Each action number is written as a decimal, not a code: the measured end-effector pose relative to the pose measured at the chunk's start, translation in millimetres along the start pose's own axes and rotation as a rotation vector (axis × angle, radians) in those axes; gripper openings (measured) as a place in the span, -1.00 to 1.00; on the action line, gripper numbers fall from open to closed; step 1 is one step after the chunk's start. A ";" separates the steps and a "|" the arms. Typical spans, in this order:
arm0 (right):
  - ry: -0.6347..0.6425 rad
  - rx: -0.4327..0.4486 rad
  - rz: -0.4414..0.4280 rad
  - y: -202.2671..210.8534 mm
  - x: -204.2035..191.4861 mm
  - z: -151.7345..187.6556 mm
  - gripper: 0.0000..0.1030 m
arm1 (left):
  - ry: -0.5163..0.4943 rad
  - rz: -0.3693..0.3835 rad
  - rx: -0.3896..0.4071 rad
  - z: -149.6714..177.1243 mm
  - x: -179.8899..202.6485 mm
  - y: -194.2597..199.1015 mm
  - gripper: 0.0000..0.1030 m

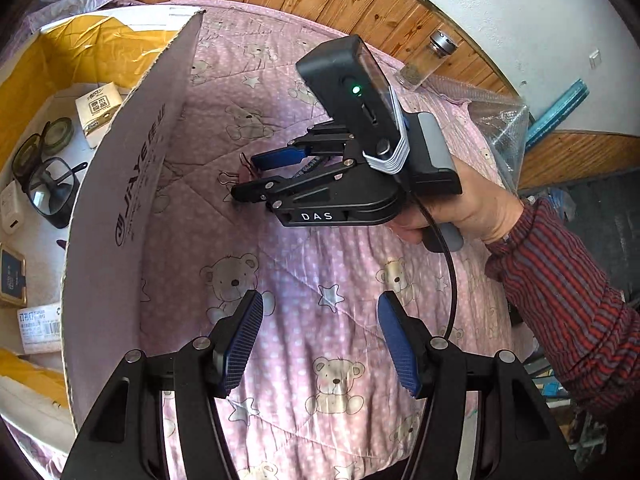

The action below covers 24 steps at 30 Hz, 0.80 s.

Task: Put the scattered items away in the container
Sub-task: 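Grasp the black marker with the left tool while the right tool grasps the pink binder clip, then lift and carry the marker and binder clip over the yellow-lined box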

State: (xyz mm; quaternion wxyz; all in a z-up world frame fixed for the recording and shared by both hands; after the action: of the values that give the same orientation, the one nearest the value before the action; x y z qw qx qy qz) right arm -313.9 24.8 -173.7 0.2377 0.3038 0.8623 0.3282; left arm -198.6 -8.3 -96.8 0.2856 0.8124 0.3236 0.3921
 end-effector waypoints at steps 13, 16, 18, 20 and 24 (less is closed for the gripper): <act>-0.580 0.320 0.413 174.5 86.3 59.2 -0.25 | -0.135 -0.118 0.008 -40.7 2.8 -102.1 0.19; -0.703 0.389 0.450 208.0 87.6 90.5 -0.25 | -0.194 -0.188 0.030 -49.7 -3.5 -131.5 0.19; -0.766 0.421 0.463 221.4 81.7 108.4 -0.25 | -0.200 -0.201 0.049 -56.5 -6.6 -140.2 0.09; -0.824 0.441 0.469 228.3 72.1 127.5 -0.25 | -0.251 -0.202 0.046 -57.6 -2.2 -142.1 -0.56; -0.885 0.447 0.448 220.7 55.9 149.0 -0.25 | -0.273 -0.204 0.036 -50.8 1.8 -132.5 -0.73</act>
State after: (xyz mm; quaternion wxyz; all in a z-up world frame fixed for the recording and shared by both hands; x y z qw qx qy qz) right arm -181.2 258.1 -128.7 0.4318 0.6323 0.6429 0.0204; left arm -279.5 86.9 -164.2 0.3504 0.8261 0.3695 0.2414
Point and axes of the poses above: each gripper's, at about its wrist camera, not at the fingertips, and y roughly against the way its jaws point, x to its right, z to its underside, the point moved 9 cm from there along -y, roughly the way its jaws point, and after that the axes turned 13 degrees about x, right-handed, at the moved point
